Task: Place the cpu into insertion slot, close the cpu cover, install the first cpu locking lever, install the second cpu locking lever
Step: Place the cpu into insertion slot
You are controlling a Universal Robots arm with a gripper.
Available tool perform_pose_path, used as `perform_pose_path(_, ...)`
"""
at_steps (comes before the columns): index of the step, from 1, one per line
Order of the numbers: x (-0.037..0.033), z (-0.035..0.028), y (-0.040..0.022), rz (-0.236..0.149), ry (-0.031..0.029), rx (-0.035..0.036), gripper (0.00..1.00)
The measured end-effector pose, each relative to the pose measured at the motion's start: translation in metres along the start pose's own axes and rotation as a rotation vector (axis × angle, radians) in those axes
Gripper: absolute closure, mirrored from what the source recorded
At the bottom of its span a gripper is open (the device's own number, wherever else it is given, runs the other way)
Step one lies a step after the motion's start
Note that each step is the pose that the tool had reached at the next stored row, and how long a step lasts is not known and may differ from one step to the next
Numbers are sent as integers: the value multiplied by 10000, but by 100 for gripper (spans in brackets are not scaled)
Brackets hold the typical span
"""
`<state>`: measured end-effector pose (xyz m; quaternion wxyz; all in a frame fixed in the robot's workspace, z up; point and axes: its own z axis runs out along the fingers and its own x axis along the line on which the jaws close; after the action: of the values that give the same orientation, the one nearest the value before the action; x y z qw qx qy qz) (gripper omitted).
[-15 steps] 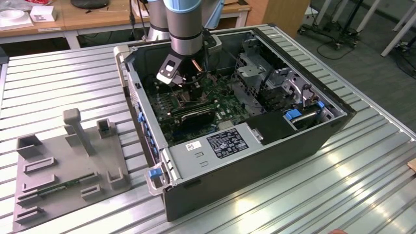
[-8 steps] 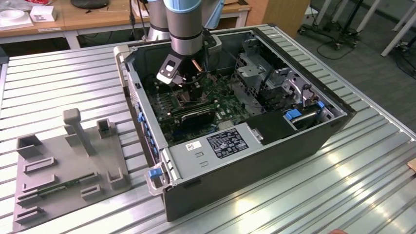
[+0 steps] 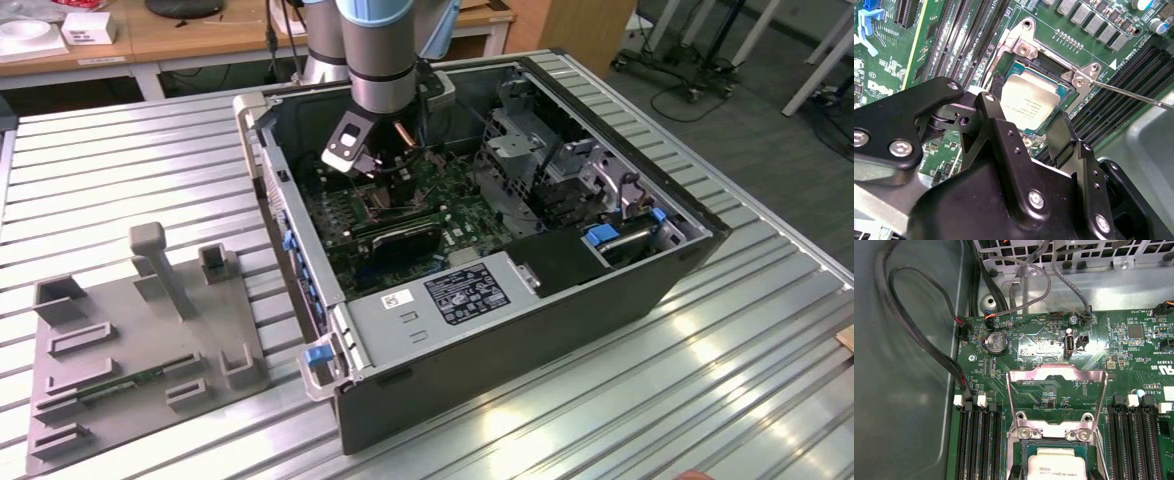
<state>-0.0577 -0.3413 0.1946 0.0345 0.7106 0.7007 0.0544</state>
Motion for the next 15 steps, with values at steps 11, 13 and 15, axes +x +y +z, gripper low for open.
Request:
perform_pose_path(11, 0, 1, 0, 197, -25, -6, 39)
perform_pose_path(13, 0, -4, 1, 196, -24, -6, 39)
perform_pose_path(15, 0, -11, 2, 197, -25, -6, 39)
